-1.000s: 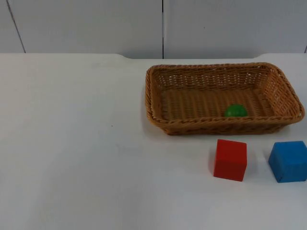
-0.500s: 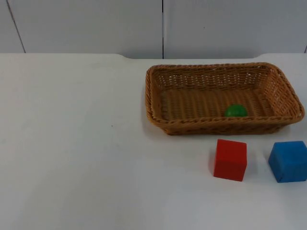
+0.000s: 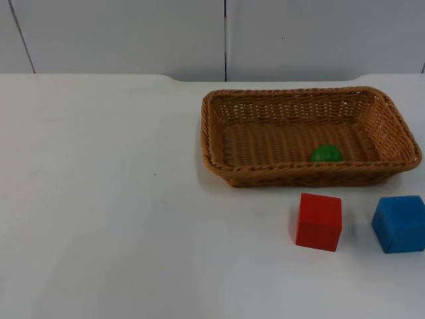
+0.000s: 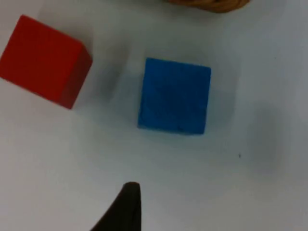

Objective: Place all geometric objects except the red cube into the basket.

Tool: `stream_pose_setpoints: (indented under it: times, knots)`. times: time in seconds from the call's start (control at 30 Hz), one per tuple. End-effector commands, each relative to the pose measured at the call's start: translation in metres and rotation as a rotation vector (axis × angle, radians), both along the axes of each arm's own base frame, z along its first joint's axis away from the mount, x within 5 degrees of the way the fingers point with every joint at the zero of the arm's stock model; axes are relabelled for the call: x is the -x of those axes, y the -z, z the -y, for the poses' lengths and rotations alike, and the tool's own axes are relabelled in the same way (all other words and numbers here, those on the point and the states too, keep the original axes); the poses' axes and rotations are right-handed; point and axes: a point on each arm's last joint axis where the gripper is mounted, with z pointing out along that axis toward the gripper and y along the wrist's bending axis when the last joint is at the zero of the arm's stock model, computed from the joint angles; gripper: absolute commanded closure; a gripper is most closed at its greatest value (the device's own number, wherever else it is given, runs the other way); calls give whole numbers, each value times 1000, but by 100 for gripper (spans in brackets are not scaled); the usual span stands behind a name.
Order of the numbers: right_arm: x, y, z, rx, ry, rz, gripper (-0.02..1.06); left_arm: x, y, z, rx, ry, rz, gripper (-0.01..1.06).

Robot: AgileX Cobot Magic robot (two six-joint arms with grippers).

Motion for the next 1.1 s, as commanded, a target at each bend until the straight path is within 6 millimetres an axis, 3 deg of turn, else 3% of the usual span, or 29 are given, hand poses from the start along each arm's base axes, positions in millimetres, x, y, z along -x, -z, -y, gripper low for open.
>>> stream_pose_setpoints:
  times: [0.0,0.17,0.3,0.47,0.8,0.87,0.9,0.93,1.07]
  knots:
    - [-12,9,-8,-36,0,43,-1,0,-1,1,18,2,15,0]
    - [-30,37,-18,-107,6,32,-1,0,-1,1,16,2,17,0]
    - [-47,67,-6,-130,57,-5,-1,0,-1,1,16,2,17,0]
    - [-57,84,6,-151,99,-19,-1,0,-1,1,20,1,18,0]
    - [-63,110,-2,-198,57,-26,2,-1,-2,2,33,3,27,0]
    - [-63,114,-3,-198,56,-35,11,-1,-2,2,33,3,30,0]
    - [-63,114,-3,-198,56,-35,11,-1,-2,2,33,3,30,0]
    - [-63,116,-3,-197,57,-39,19,-1,-2,2,33,3,30,0]
    - [-61,112,0,-170,70,-55,70,-1,-2,2,33,3,30,0]
